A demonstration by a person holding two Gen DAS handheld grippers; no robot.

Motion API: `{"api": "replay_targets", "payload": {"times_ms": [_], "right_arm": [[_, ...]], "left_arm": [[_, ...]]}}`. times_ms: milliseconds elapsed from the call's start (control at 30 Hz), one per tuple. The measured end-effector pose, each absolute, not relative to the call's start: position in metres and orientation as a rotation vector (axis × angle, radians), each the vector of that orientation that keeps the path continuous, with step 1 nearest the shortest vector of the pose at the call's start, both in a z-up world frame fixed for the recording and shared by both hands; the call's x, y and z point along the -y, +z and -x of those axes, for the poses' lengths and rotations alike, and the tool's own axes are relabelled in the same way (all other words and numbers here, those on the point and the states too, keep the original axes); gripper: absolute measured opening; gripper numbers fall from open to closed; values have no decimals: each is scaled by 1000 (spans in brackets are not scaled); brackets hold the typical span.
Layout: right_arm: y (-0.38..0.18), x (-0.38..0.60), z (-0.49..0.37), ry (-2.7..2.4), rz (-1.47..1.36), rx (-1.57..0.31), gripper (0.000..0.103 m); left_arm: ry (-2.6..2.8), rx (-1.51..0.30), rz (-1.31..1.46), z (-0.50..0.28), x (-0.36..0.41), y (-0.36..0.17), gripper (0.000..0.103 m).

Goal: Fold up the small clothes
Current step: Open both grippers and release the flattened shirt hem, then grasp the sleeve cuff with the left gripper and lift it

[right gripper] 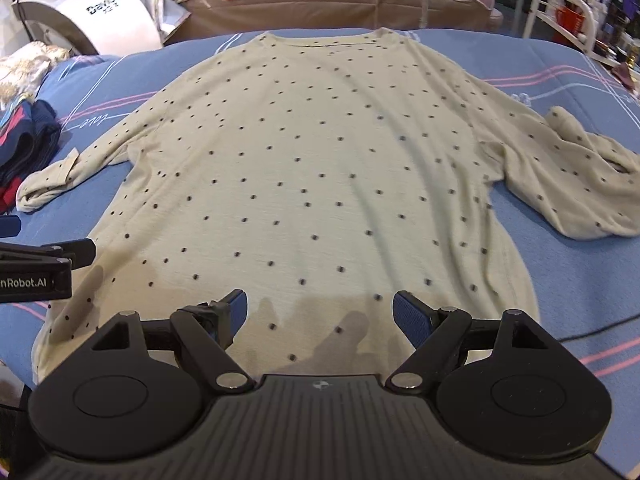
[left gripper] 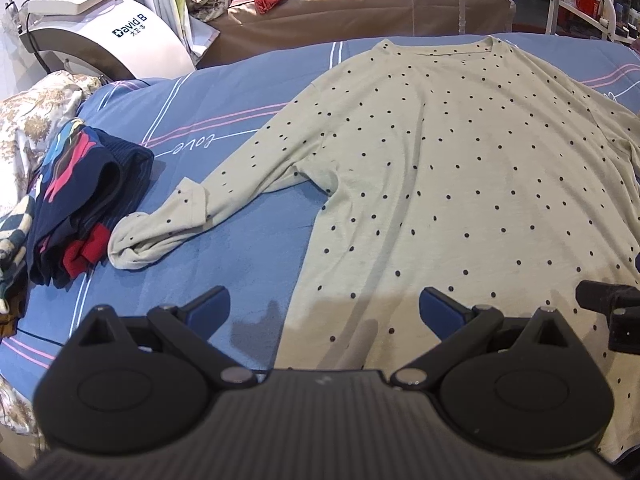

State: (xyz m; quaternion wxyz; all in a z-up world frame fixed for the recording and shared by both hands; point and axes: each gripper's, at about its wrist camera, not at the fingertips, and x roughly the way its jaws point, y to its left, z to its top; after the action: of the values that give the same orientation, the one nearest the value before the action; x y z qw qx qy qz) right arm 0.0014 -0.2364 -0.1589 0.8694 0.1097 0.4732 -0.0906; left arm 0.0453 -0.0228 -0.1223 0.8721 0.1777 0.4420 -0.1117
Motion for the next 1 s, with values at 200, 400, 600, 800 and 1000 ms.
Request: {"api": "replay_targets", "payload": {"times_ms": [200, 400, 600, 800, 1000], "right_arm": [[-153, 207, -33, -126, -173, -991, 103], [-145, 177, -64, -80, -87, -993, 103], [-141, 156, -82, -52, -38, -995, 103], [-143, 149, -87, -52, -24, -1009, 103], [-145, 152, -86, -61, -33, -1014, 103]], "left_arm": [[-186, -924, -351, -57, -6, -124, 103], [1, -925, -309, -91, -72, -133, 103], [205, -922, -226, -131, -150, -144, 103], [67, -902, -99, -158, -165, -160, 103], [-52, -929, -79, -173, -145, -179, 22]]}}
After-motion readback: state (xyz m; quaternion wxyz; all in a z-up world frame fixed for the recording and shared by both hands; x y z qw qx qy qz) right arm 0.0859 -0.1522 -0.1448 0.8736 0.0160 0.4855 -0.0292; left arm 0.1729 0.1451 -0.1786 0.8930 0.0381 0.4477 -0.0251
